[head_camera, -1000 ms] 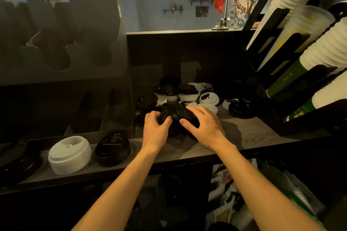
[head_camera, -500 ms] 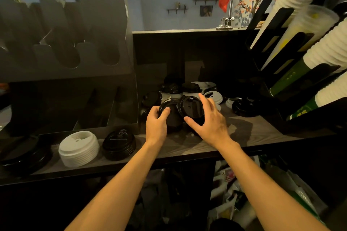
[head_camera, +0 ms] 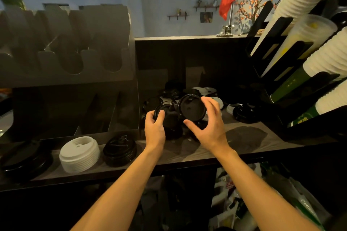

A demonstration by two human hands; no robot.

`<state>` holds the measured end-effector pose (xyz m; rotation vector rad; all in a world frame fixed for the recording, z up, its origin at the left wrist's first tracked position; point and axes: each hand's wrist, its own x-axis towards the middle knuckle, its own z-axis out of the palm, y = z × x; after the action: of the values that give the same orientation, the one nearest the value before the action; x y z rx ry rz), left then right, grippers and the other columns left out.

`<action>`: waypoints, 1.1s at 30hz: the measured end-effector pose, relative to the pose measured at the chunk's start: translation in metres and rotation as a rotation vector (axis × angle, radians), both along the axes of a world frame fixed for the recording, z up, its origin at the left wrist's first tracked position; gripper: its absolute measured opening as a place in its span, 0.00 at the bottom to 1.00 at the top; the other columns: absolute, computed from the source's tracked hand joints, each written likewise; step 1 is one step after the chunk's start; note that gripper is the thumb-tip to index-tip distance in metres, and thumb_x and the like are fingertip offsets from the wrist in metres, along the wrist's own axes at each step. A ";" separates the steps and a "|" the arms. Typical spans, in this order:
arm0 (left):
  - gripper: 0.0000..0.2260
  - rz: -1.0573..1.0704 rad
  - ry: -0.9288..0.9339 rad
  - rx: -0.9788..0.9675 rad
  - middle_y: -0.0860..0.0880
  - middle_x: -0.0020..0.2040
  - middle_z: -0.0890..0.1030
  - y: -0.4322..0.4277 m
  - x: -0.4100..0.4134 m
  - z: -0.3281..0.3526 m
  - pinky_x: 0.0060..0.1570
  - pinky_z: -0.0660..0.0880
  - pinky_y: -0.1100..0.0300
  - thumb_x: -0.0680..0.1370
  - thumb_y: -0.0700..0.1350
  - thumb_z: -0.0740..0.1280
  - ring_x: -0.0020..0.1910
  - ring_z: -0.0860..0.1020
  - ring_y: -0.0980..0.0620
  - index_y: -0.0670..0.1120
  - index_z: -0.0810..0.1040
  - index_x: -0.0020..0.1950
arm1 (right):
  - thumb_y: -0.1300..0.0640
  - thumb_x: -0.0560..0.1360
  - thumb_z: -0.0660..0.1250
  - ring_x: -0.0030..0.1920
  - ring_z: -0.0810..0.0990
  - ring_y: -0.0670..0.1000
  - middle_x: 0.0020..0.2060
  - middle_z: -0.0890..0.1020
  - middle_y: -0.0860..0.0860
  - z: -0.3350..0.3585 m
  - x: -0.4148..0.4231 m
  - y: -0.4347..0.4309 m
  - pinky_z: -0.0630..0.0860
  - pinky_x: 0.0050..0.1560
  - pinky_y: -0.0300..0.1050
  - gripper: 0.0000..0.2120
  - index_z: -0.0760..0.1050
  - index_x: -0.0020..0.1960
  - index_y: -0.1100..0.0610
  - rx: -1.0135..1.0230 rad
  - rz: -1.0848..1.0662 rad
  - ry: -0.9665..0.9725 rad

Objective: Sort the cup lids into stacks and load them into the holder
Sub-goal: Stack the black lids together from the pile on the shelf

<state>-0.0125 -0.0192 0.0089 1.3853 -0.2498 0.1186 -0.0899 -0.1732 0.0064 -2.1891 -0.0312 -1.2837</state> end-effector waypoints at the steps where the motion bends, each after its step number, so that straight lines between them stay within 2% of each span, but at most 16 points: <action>1: 0.06 0.006 0.019 -0.008 0.48 0.52 0.80 -0.001 0.001 0.000 0.60 0.75 0.51 0.84 0.50 0.65 0.54 0.79 0.47 0.48 0.77 0.55 | 0.46 0.71 0.78 0.71 0.63 0.39 0.70 0.68 0.50 0.000 0.000 -0.001 0.61 0.69 0.28 0.39 0.65 0.75 0.60 0.041 0.003 0.002; 3: 0.06 0.008 0.041 -0.007 0.48 0.53 0.80 -0.002 0.002 -0.001 0.61 0.75 0.50 0.84 0.50 0.64 0.57 0.79 0.47 0.48 0.75 0.57 | 0.46 0.70 0.78 0.70 0.65 0.41 0.70 0.68 0.49 0.000 0.003 0.000 0.64 0.70 0.32 0.40 0.64 0.74 0.58 0.045 0.022 0.052; 6: 0.05 0.011 0.041 0.002 0.49 0.52 0.79 -0.004 0.002 -0.002 0.63 0.75 0.48 0.84 0.49 0.65 0.55 0.79 0.49 0.49 0.74 0.57 | 0.45 0.69 0.79 0.69 0.69 0.48 0.69 0.69 0.50 -0.003 0.010 0.005 0.72 0.69 0.47 0.40 0.65 0.73 0.58 -0.014 0.040 0.115; 9: 0.06 0.034 0.078 -0.028 0.47 0.53 0.80 -0.003 0.002 0.000 0.66 0.75 0.45 0.84 0.49 0.65 0.55 0.79 0.48 0.47 0.75 0.57 | 0.44 0.69 0.79 0.67 0.70 0.50 0.67 0.70 0.51 -0.003 0.015 0.006 0.74 0.67 0.51 0.39 0.65 0.72 0.57 -0.009 -0.026 0.129; 13: 0.06 0.079 0.062 -0.094 0.41 0.54 0.82 0.001 0.002 0.001 0.63 0.77 0.41 0.82 0.49 0.66 0.56 0.81 0.40 0.48 0.78 0.52 | 0.38 0.72 0.74 0.72 0.66 0.50 0.72 0.66 0.50 -0.002 0.019 0.003 0.70 0.68 0.44 0.45 0.58 0.79 0.55 0.001 -0.134 0.211; 16: 0.05 0.119 0.063 -0.144 0.44 0.49 0.81 0.002 0.003 0.001 0.60 0.77 0.43 0.82 0.48 0.67 0.51 0.80 0.44 0.49 0.77 0.49 | 0.36 0.73 0.72 0.71 0.66 0.49 0.72 0.65 0.50 -0.001 0.018 0.004 0.68 0.65 0.40 0.45 0.59 0.79 0.56 0.001 -0.189 0.229; 20: 0.03 0.148 0.040 -0.104 0.49 0.48 0.80 0.002 0.003 0.000 0.54 0.78 0.51 0.82 0.48 0.67 0.50 0.80 0.47 0.49 0.76 0.51 | 0.37 0.71 0.73 0.68 0.70 0.49 0.68 0.68 0.49 0.002 0.015 0.003 0.76 0.63 0.48 0.41 0.64 0.76 0.56 0.041 -0.156 0.157; 22: 0.04 0.158 -0.009 -0.031 0.50 0.46 0.79 0.000 0.000 -0.001 0.48 0.74 0.59 0.83 0.47 0.67 0.47 0.78 0.52 0.47 0.75 0.53 | 0.37 0.70 0.75 0.67 0.71 0.49 0.67 0.69 0.49 0.004 0.014 0.005 0.76 0.63 0.48 0.41 0.66 0.74 0.56 0.033 -0.105 0.123; 24: 0.05 0.163 -0.052 0.018 0.50 0.46 0.78 0.000 0.000 -0.001 0.46 0.74 0.61 0.83 0.47 0.67 0.45 0.78 0.53 0.46 0.74 0.53 | 0.35 0.69 0.74 0.66 0.71 0.49 0.67 0.70 0.50 0.007 0.015 0.009 0.76 0.63 0.47 0.41 0.66 0.72 0.56 0.028 -0.057 0.087; 27: 0.06 0.151 -0.046 0.016 0.48 0.45 0.80 0.000 0.003 -0.002 0.47 0.76 0.57 0.82 0.48 0.69 0.45 0.79 0.52 0.48 0.74 0.48 | 0.36 0.68 0.75 0.64 0.72 0.47 0.66 0.71 0.48 0.014 0.020 0.021 0.75 0.62 0.44 0.41 0.64 0.72 0.53 0.050 0.011 0.079; 30: 0.06 0.124 0.046 -0.067 0.46 0.47 0.81 0.002 0.003 0.000 0.53 0.79 0.49 0.82 0.49 0.67 0.48 0.80 0.49 0.48 0.76 0.49 | 0.38 0.69 0.76 0.64 0.73 0.47 0.66 0.72 0.47 0.018 0.030 0.036 0.72 0.61 0.40 0.40 0.63 0.73 0.52 -0.018 0.025 0.136; 33: 0.08 0.044 0.170 -0.243 0.45 0.51 0.83 0.004 0.003 0.001 0.54 0.79 0.47 0.85 0.50 0.63 0.53 0.81 0.45 0.48 0.78 0.52 | 0.33 0.72 0.69 0.66 0.73 0.50 0.69 0.72 0.49 0.010 0.040 0.049 0.73 0.65 0.44 0.40 0.63 0.75 0.53 -0.058 -0.001 0.182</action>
<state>-0.0092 -0.0155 0.0100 1.1522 -0.0607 0.0647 -0.0501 -0.1245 0.0165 -2.3472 0.0054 -1.0914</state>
